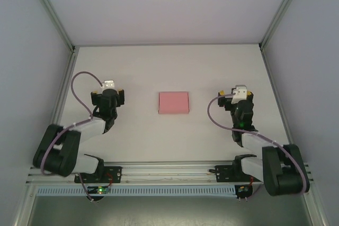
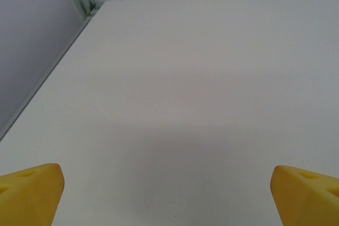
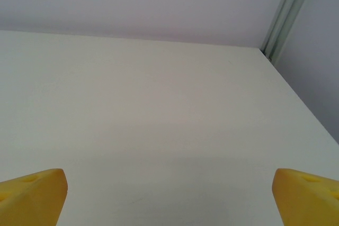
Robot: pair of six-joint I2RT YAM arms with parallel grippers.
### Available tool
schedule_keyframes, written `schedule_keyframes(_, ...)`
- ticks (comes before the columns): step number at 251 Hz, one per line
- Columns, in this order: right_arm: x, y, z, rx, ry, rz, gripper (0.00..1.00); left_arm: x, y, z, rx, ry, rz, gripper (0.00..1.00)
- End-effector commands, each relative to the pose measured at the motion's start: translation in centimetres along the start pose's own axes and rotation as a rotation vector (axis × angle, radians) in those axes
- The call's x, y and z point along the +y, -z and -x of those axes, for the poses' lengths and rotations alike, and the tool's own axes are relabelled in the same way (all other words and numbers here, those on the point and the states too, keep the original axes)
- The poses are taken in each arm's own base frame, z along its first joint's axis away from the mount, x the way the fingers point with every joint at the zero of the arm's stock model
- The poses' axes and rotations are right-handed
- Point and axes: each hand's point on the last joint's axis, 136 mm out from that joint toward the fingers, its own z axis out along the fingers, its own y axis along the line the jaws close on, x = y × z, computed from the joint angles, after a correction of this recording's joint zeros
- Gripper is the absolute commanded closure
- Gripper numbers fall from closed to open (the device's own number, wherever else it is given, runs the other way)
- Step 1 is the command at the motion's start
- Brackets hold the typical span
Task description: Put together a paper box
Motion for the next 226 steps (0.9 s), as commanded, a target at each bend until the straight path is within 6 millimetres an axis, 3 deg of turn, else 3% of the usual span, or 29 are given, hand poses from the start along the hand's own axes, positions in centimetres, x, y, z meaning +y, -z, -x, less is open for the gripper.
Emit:
schedule_keyframes(1,1.5,0.0,3.2,-0.167,-0.015,0.102,0.02,-0.9,-0.6,2.7,-0.143,-0.031,-0.071,0.0)
schedule_keyframes(16,2.7,-0.9,2.1,-0.128,0.005,0.177,0.02,0.0,-1.1,2.7,-0.221,0.009,-0.045,0.0)
schedule_keyframes(30,4.1,-1.6,1.2,-0.121,0.042,0.25,0.02,0.6,-1.0,1.5,-0.175,0.067,-0.098,0.0)
schedule_keyframes(47,3.1,-2.2,0.1,-0.097,-0.001,0.22,0.02,1.0,-1.4,0.6,-0.187,0.117,-0.133,0.0)
schedule_keyframes(58,3.5,-2.7,0.5,-0.123,-0.021,0.263,0.02,1.1,-1.5,1.3,-0.259,0.118,-0.125,0.0)
schedule_keyframes(77,2.7,-3.9,-1.0,-0.002,-0.05,0.229,0.02,0.0,-1.5,0.3,-0.157,0.092,-0.204,0.0)
schedule_keyframes(94,2.0,-4.6,0.2,-0.03,-0.065,0.191,0.02,0.4,-2.7,0.8,-0.161,0.108,-0.184,0.0)
schedule_keyframes(110,0.8,-5.0,0.0,-0.03,-0.096,0.126,0.02,0.7,-3.0,0.4,-0.085,0.131,-0.192,0.0)
schedule_keyframes(122,0.9,-5.0,-0.4,0.007,-0.081,0.119,0.02,0.7,-3.0,0.8,-0.139,0.132,-0.191,0.0)
schedule_keyframes(226,0.9,-5.2,-0.2,0.005,-0.067,0.098,0.02,0.7,-3.0,0.5,-0.101,0.126,-0.191,0.0)
